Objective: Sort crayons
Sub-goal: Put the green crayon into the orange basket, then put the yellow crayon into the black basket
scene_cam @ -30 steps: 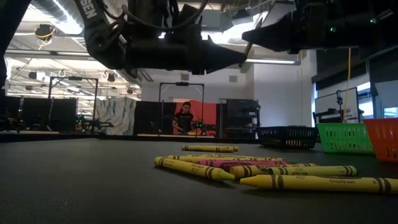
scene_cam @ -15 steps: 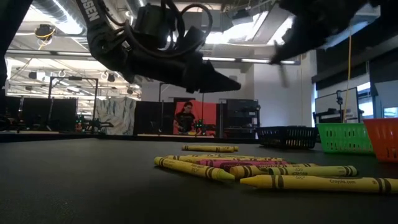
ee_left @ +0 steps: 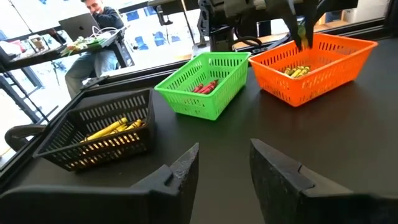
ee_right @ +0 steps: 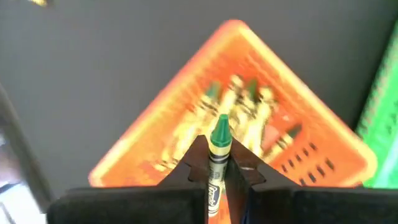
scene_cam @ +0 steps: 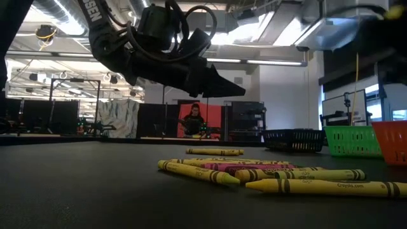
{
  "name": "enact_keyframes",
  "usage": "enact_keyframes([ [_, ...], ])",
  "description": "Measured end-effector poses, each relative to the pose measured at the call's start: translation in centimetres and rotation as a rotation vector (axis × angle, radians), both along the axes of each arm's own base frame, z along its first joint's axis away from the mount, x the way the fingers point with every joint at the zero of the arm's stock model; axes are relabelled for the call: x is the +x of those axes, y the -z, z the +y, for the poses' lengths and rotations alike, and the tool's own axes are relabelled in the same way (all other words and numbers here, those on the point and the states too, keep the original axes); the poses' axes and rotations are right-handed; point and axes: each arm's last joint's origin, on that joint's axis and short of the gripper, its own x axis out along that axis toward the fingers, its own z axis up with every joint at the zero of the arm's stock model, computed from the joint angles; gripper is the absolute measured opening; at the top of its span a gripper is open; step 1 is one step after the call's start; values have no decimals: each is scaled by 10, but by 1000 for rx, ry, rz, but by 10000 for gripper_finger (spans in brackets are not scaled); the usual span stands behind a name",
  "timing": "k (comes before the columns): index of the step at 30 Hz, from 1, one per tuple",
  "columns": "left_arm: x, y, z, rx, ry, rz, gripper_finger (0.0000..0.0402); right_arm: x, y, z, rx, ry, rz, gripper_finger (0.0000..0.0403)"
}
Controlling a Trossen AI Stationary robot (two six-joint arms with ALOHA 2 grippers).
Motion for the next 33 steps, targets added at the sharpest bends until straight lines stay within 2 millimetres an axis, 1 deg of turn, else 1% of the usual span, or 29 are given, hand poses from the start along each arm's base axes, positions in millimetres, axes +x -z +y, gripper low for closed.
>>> enact_keyframes([
  [2,0,0,0,2,-10,0,125,-8,11,4,-43,52,24,17],
  [3,0,0,0,3,-11,-1,125,-11,16,5,-65,88,27,26],
  [6,0,0,0,2,-14,0,125,-19,26,5,-91,139,59,76],
  [8,0,0,0,-16,-17,-2,125,-21,29,5,-97,135,68,117],
  [11,0,0,1,-42,-30,-6,125,-20,26,4,-105,80,86,170],
  [14,-1,3,2,-61,-76,21,125,-16,10,0,-149,22,68,200],
  [16,0,6,2,-81,-82,88,125,-14,-2,-1,-233,-8,-17,206],
  [19,7,9,2,-105,-94,262,125,-8,-14,0,-375,-59,-228,208],
  [22,13,5,3,-116,-110,482,125,1,-12,1,-541,-85,-418,208],
  [24,16,-1,4,-117,-119,569,125,6,-4,1,-630,-113,-504,208],
  [26,19,-8,8,-119,-127,587,125,11,6,-1,-698,-137,-567,209],
  [29,22,-13,14,-150,-100,574,125,18,15,-2,-745,-161,-686,209],
  [31,21,-12,19,-190,-59,584,125,21,17,0,-762,-157,-788,209],
  [33,20,-7,26,-208,-61,606,125,23,20,-1,-770,-157,-876,209],
])
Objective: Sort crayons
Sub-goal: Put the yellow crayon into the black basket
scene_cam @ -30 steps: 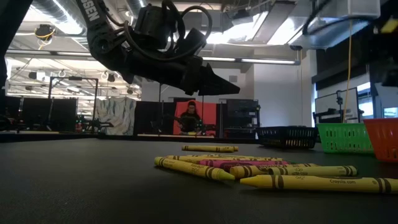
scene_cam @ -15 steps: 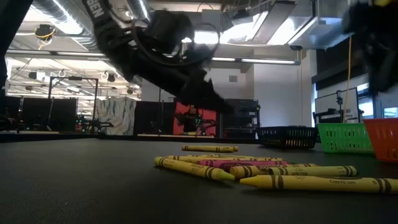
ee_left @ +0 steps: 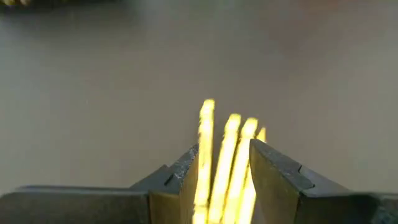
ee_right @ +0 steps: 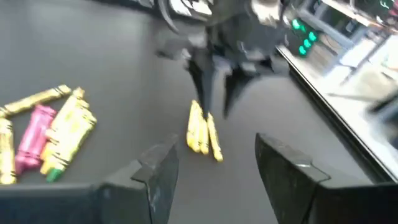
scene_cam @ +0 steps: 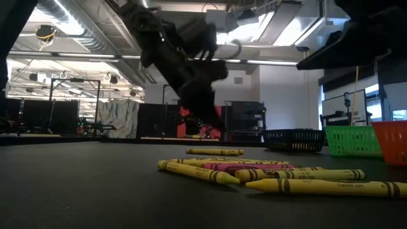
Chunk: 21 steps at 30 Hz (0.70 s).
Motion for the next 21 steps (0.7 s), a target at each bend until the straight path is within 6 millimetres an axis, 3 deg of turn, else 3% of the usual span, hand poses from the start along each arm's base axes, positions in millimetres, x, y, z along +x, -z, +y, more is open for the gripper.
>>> enact_keyframes([
  [9,-1,24,14,9,5,72,125,-4,27,-21,73,-115,-121,209],
  [21,0,29,22,60,-18,80,125,-2,28,-25,111,-135,-130,209],
])
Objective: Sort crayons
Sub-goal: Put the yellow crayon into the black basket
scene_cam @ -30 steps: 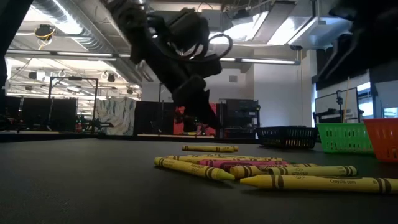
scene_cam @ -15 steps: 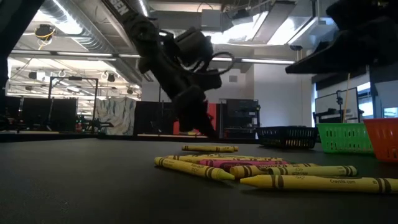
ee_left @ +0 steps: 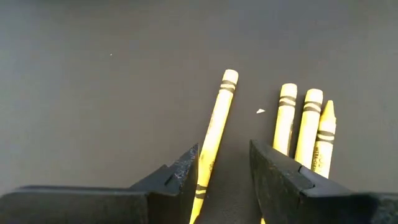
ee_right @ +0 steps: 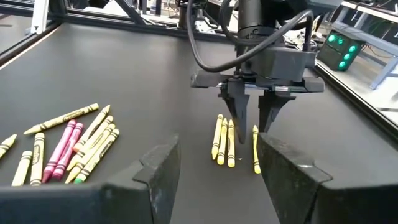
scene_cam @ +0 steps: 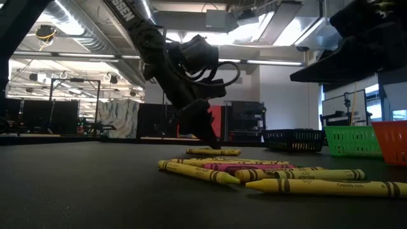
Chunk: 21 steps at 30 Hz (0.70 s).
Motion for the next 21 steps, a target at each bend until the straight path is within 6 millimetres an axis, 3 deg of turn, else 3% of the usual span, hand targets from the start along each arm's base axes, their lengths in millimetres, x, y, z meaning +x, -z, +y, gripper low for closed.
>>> enact_keyframes([
  [6,1,13,1,-20,124,16,125,0,0,0,-1,0,2,209],
  [10,1,21,6,-27,109,33,119,0,0,0,3,-2,-3,209],
  [21,0,20,9,-49,99,22,7,0,0,-1,47,51,-10,209],
])
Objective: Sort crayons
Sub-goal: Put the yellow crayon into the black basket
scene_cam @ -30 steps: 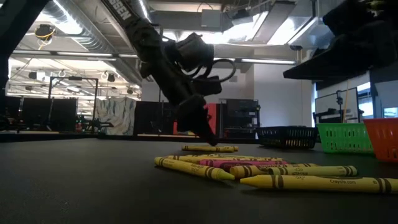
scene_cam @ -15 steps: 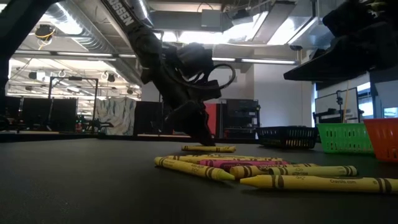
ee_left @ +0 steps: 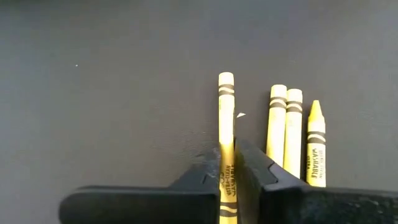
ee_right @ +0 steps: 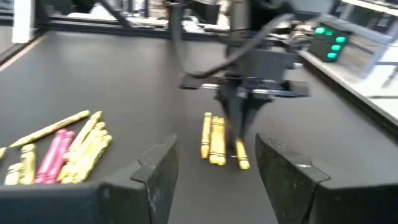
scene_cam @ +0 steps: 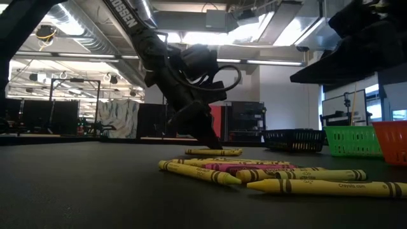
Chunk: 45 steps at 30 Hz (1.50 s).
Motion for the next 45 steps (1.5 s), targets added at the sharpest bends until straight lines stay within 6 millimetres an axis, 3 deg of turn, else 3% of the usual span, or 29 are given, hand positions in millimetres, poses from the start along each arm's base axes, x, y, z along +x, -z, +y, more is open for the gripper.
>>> enact_keyframes([
  [6,-2,-21,-8,53,0,-31,19,0,0,0,21,-12,3,231],
  [12,-5,-61,-18,140,86,-205,20,0,0,1,-16,-21,6,252],
  [21,-24,-57,-25,109,124,-750,20,4,-4,-14,-85,119,-30,241],
  [25,-27,-59,-31,105,136,-943,14,10,-12,-25,-83,76,-99,239],
  [32,-23,-55,-44,100,165,-1053,11,16,-30,-38,-88,-25,-277,238],
  [37,-22,-57,-51,103,170,-1070,11,22,-31,-42,-78,-98,-329,238],
  [45,-21,-57,-56,129,115,-1070,10,56,-28,-39,-82,-127,-274,238],
])
